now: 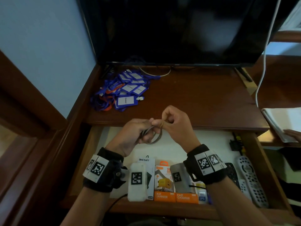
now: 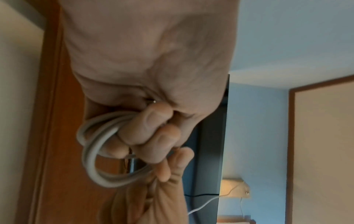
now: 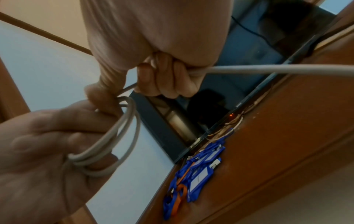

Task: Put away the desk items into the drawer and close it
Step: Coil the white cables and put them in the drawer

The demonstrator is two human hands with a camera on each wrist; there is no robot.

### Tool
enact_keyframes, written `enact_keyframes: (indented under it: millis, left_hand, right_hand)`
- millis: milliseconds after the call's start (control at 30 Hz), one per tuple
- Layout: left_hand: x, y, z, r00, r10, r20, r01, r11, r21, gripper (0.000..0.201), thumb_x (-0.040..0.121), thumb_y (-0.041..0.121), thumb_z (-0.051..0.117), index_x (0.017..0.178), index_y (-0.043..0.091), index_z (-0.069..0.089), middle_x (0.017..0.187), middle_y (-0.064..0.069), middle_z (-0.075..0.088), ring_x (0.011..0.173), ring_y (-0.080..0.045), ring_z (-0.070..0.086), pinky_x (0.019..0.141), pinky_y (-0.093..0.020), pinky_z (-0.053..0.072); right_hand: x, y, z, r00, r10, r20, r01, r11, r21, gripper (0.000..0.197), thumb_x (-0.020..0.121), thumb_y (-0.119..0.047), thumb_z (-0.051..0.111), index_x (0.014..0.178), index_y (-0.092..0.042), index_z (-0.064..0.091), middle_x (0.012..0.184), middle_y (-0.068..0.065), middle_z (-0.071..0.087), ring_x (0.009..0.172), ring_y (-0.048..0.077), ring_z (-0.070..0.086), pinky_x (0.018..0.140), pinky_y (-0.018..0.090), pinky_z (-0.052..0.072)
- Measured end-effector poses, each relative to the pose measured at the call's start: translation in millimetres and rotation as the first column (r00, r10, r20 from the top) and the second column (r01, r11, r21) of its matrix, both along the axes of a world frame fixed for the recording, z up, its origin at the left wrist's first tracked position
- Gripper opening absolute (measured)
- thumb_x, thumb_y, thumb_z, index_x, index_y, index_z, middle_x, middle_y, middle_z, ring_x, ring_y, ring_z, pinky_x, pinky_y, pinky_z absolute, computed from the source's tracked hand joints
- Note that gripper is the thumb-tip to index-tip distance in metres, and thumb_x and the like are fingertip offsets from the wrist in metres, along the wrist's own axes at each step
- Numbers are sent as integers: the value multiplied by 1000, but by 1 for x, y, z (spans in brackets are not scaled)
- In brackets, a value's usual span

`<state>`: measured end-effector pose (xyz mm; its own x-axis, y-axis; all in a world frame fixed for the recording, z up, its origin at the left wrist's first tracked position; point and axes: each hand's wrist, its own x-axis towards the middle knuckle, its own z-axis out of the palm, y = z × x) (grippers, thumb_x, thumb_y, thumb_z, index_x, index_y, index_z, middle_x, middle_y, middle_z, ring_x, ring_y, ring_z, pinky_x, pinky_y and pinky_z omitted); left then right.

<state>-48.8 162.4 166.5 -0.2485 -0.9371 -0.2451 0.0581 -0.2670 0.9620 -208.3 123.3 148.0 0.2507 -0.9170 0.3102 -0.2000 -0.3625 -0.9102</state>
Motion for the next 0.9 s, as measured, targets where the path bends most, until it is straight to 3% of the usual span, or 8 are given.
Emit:
enact_keyframes:
  millis: [100, 233, 333, 433, 567, 667, 767, 900]
  left_hand:
    - [5, 0, -1, 989, 42, -143, -36, 998, 42, 31, 92, 30, 44, 72, 8, 54, 47, 5, 32, 39, -8, 23, 58, -30, 24]
    - [22, -5, -4, 913, 187, -363, -155, 981, 117, 36, 92, 30, 43, 60, 17, 52, 48, 6, 28, 35, -9, 26, 63, -28, 35]
    - [34, -9, -6, 849, 274, -452, -232, 962, 147, 40, 94, 30, 40, 57, 20, 51, 49, 6, 27, 34, -9, 29, 61, -22, 43]
    - [35, -10, -6, 773, 337, -538, -304, 941, 152, 35, 93, 30, 41, 63, 18, 50, 48, 6, 29, 37, -9, 31, 64, -21, 44]
    - [25, -14, -7, 716, 415, -562, -436, 894, 104, 30, 100, 23, 34, 78, 11, 49, 52, 5, 34, 45, -9, 32, 63, -21, 35]
    - [21, -17, -11, 776, 441, -451, -488, 873, 13, 34, 104, 21, 30, 82, 11, 53, 57, 3, 37, 51, -9, 37, 57, -20, 38]
    - [14, -15, -13, 880, 437, -187, -462, 878, -124, 35, 104, 24, 32, 82, 15, 58, 59, 3, 44, 56, -11, 44, 63, -25, 40]
    - [1, -14, -17, 918, 387, 87, -361, 905, -224, 32, 104, 24, 35, 86, 11, 59, 67, -1, 54, 65, -10, 54, 73, -23, 45]
  right_hand:
    - [-8, 2, -9, 997, 56, 57, -60, 995, 83, 30, 77, -16, 76, 69, -9, 48, 53, -3, 38, 47, 6, 27, 46, 16, 26]
    - [-23, 3, -27, 992, -5, 129, -20, 981, 191, 25, 80, -7, 74, 71, -8, 51, 55, 0, 41, 49, 11, 32, 48, 19, 31]
    - [-29, 2, -36, 975, -97, 200, 52, 974, 221, 24, 80, 1, 71, 73, -10, 51, 52, -7, 45, 46, 8, 34, 47, 18, 32]
    - [-27, 1, -41, 961, -158, 229, 97, 962, 256, 23, 81, 3, 68, 72, -10, 52, 52, -12, 45, 47, 5, 35, 47, 16, 33]
    - [-16, 6, -40, 992, -93, 87, 68, 965, 254, 18, 80, -1, 71, 72, -8, 56, 57, -4, 53, 50, 6, 44, 54, 15, 40]
    - [-7, 8, -39, 996, 23, -82, 0, 963, 270, 17, 81, -3, 72, 71, -10, 60, 52, -11, 57, 47, -1, 52, 64, 16, 39]
    - [0, 9, -38, 984, 99, -146, -59, 964, 259, 15, 81, -5, 73, 70, -10, 64, 46, -15, 56, 42, 1, 48, 49, 12, 36]
    - [4, 10, -30, 971, 157, -180, -121, 973, 197, 15, 84, -4, 69, 71, -11, 66, 47, -24, 55, 41, 2, 45, 47, 13, 32]
